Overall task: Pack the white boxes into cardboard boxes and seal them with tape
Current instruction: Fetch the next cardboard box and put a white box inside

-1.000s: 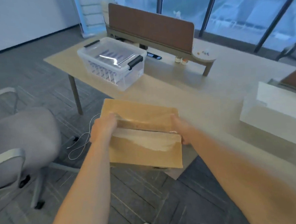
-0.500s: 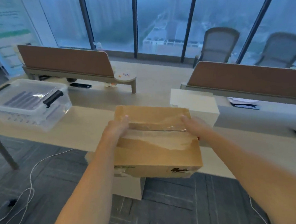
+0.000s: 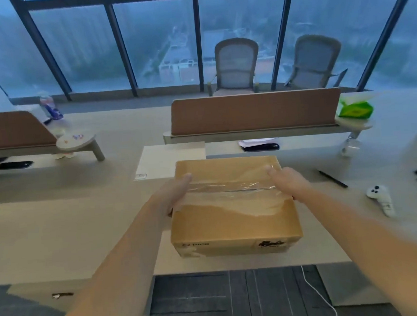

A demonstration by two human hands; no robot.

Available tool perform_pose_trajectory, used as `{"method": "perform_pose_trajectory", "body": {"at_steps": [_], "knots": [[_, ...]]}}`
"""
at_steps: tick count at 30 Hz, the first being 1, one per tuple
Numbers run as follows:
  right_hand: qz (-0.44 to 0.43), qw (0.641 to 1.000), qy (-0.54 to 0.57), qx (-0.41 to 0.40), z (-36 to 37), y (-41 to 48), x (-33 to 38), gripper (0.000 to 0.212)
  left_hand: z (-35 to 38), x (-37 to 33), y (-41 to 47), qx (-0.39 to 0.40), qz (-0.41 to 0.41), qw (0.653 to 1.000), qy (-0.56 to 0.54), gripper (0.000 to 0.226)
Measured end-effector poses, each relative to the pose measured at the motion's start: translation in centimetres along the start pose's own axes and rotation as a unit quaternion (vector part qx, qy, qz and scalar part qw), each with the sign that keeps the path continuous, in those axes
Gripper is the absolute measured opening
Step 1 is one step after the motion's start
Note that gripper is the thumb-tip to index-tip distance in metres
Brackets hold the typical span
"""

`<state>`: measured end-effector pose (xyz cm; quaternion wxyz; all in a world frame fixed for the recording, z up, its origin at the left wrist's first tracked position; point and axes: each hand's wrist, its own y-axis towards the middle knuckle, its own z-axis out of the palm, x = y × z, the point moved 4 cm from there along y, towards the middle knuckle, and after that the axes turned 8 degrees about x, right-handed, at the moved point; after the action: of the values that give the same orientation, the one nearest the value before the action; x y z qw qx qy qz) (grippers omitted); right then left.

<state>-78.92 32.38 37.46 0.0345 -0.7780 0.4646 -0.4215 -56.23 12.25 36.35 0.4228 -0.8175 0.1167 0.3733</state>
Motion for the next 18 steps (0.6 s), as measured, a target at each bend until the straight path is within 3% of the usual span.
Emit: {"method": "perform_pose_trajectory", "body": {"at_steps": [6, 12, 15, 18], "knots": [[0.029, 0.999, 0.012, -0.038, -7.2, 6.5, -4.0, 0.068, 6.2, -5.8, 6.3, 0.078, -0.001, 0.994, -0.071, 0.078], [0.066, 0.996, -0.036, -0.057, -11.3, 13.2, -6.5, 0.066, 11.2, -10.0, 12.6, 0.146, 0.030, 0.989, -0.004, 0.090], [0.074, 0.994, -0.036, -0.066, -13.1, 16.2, -7.2, 0.068, 12.8, -11.9, 15.5, 0.151, 0.042, 0.988, -0.002, 0.074], [0.059, 0.996, -0.042, -0.055, -13.9, 18.9, -7.6, 0.057, 13.6, -12.7, 17.5, 0.131, 0.055, 0.990, -0.024, 0.061]]}}
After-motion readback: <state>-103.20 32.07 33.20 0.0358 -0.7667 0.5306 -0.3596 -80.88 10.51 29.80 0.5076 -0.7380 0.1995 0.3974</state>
